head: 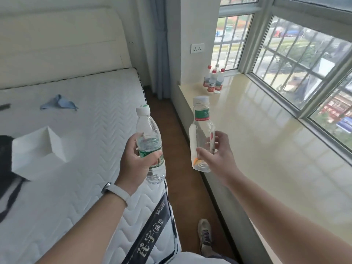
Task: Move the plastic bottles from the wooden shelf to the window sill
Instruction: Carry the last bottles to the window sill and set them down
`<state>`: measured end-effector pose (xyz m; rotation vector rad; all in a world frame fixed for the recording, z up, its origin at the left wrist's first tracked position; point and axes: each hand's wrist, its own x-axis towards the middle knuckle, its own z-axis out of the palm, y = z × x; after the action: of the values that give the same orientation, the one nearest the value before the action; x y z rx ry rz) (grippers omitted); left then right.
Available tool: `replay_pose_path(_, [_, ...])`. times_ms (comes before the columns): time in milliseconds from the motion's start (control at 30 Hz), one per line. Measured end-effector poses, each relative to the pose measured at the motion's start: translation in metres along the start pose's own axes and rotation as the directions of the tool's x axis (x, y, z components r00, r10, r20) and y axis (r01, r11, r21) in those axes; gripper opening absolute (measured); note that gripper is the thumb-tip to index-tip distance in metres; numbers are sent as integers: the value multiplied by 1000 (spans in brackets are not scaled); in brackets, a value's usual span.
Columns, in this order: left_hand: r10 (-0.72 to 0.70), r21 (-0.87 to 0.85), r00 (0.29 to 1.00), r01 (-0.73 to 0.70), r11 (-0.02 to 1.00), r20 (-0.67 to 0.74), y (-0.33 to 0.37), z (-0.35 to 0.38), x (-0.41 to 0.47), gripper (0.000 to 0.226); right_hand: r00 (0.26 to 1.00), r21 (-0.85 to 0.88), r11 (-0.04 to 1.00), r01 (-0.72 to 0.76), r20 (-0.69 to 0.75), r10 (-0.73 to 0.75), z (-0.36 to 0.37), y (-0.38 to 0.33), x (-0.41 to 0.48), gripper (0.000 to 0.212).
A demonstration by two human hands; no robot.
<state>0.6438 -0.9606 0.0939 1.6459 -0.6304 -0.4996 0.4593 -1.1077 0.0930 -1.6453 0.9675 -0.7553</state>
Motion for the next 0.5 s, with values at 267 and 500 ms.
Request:
replay_pose_path(267, [8,106,999,-13,994,44,19,94,100,57,999,5,999,-36,5,36,-57,18,125,57])
replay_pose_path(500, [8,89,994,-17,996,108,36,181,174,66,999,-30,999,-35,-30,35,-121,23,213,56])
